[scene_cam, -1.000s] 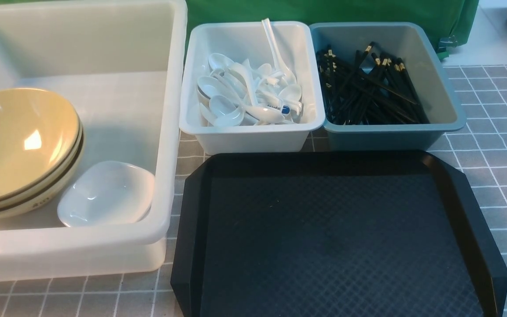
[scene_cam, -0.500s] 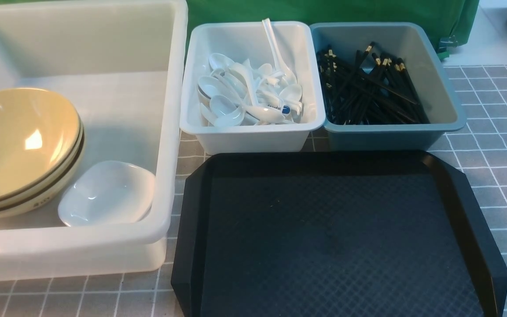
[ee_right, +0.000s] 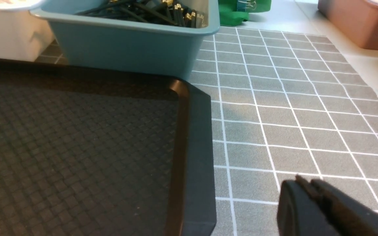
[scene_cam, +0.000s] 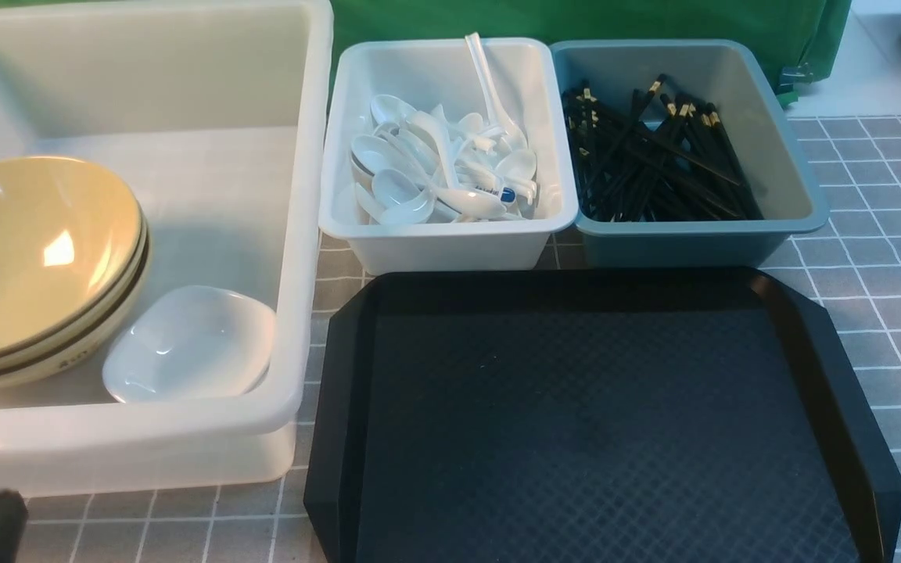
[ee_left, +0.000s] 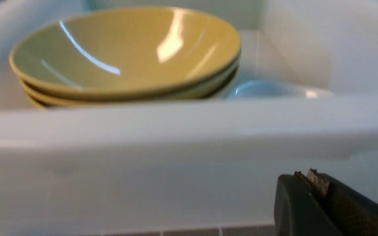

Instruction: On grey table put chopsticks spoon bowls plates into blue grey white boxes.

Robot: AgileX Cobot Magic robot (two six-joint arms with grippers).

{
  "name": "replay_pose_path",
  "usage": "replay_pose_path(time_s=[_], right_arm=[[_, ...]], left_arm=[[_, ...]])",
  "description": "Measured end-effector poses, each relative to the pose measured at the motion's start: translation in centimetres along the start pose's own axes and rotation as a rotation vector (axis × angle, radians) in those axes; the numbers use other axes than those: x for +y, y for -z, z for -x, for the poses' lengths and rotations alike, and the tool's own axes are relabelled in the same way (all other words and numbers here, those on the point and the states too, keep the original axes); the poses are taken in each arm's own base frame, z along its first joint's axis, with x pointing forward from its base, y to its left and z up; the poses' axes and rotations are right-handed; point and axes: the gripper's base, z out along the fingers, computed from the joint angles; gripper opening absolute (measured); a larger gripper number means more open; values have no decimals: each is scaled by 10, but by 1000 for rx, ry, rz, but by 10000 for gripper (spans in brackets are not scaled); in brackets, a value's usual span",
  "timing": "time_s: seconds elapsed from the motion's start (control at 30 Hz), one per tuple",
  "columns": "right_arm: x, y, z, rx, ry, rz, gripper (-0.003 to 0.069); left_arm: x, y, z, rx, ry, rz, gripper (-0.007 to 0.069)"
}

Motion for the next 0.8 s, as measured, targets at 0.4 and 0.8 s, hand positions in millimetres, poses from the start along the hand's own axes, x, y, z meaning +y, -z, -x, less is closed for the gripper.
replay_pose_path(time_s=[0.4,0.8], right_arm=[[0,0,0,0,0,0,85],[0,0,0,0,0,0,98]], left_arm=[[0,0,1,-14,16,0,-8],[0,0,1,-16,22,1,-8]])
